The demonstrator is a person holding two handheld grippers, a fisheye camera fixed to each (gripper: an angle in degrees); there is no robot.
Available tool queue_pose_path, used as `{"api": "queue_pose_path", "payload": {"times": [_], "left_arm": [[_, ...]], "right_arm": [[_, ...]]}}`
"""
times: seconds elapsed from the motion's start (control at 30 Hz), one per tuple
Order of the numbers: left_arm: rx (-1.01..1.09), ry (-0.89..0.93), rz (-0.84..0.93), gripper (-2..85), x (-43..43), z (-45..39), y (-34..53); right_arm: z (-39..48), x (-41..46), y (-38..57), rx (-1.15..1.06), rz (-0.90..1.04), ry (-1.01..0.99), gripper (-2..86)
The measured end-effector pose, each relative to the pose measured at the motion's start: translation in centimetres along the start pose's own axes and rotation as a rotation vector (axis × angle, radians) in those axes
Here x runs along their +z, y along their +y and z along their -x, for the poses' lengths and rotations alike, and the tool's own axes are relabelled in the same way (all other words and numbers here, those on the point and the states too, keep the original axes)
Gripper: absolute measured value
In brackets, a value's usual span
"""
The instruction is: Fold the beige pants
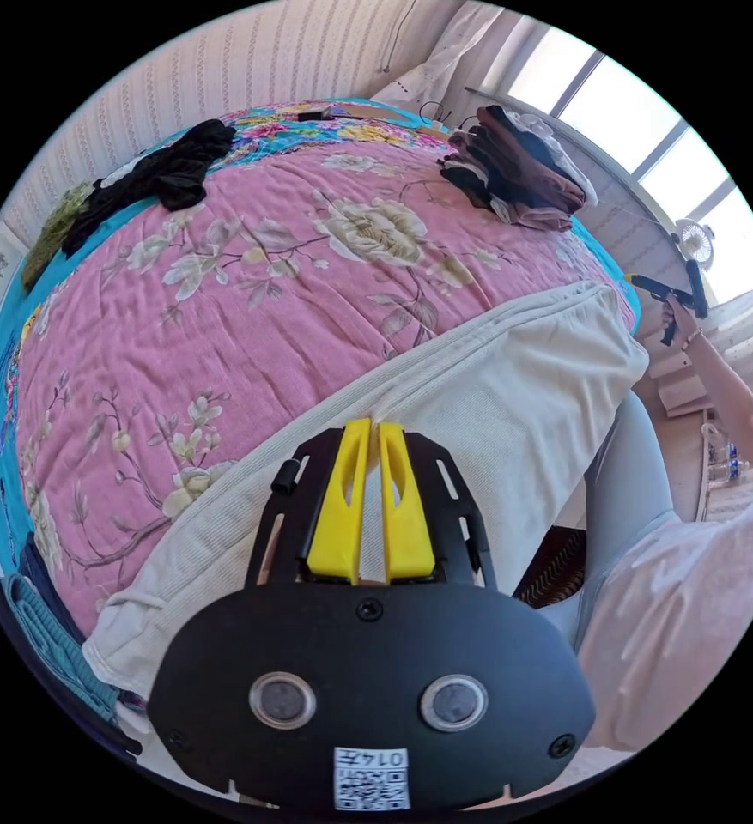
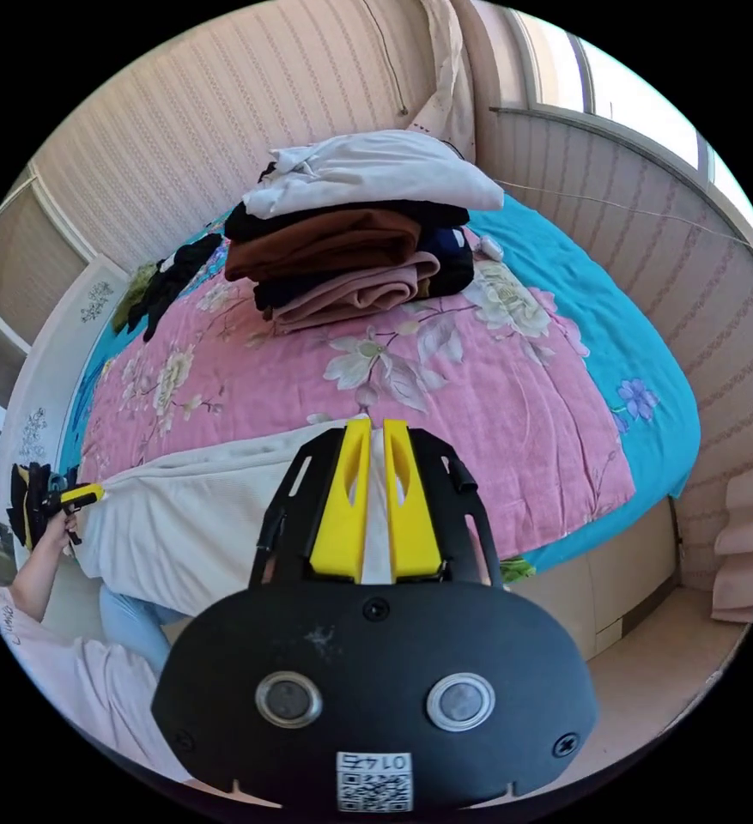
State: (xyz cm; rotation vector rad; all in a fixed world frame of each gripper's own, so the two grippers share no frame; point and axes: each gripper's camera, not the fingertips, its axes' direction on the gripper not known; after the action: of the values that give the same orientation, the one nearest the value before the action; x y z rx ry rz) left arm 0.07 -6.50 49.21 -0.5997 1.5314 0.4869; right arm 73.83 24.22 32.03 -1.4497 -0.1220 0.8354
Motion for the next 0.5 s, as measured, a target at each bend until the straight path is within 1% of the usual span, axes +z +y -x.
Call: {"api": "queue_pose_path", "payload": {"times": [0.07,0.1,0.13,0.17,0.23,0.27,0.33,0.43,0.5], "left_arm": [[0.005,-0.010,0.027,2.5,0.7,-0.2,-0.2],[0.010,-0.022,0.069,3.5,1.5,-0.4,-0.5],[0.027,-0.042,0.124,3.6,2.6,-0.8,-0.8],[0.042,-0.055,0.145,3.7,3.1,-1.0,-0.9],[0.103,-0.094,0.151,1.7,3.3,-1.8,-1.3],[0.101,-0.101,0.146,1.1,3.1,-1.9,-1.5],[0.096,-0.119,0.084,-0.4,1.0,-1.7,-1.8],[0.051,-0.082,0.024,-0.8,-1.0,-0.3,-2.6],[0.028,-0.076,0.055,-0.8,-0.2,0.5,-3.7]], "right_arm": [[-1.6,1.9,-0.7,0.055,0.094,-0.047,9.1],[-2.4,3.1,-0.9,0.069,0.166,-0.089,8.0],[-3.1,3.4,-1.0,0.082,0.198,-0.126,6.4],[-3.4,3.1,-1.0,0.092,0.191,-0.144,5.4],[-4.1,0.1,-1.0,0.096,0.080,-0.242,3.2],[-4.1,-0.8,-1.1,0.085,0.062,-0.254,3.0],[-3.9,-4.4,-1.8,0.016,0.018,-0.239,2.2],[-4.5,-5.8,-3.8,-0.005,0.068,-0.230,1.7],[-4.7,-4.7,-5.3,0.003,0.123,-0.200,1.5]]}}
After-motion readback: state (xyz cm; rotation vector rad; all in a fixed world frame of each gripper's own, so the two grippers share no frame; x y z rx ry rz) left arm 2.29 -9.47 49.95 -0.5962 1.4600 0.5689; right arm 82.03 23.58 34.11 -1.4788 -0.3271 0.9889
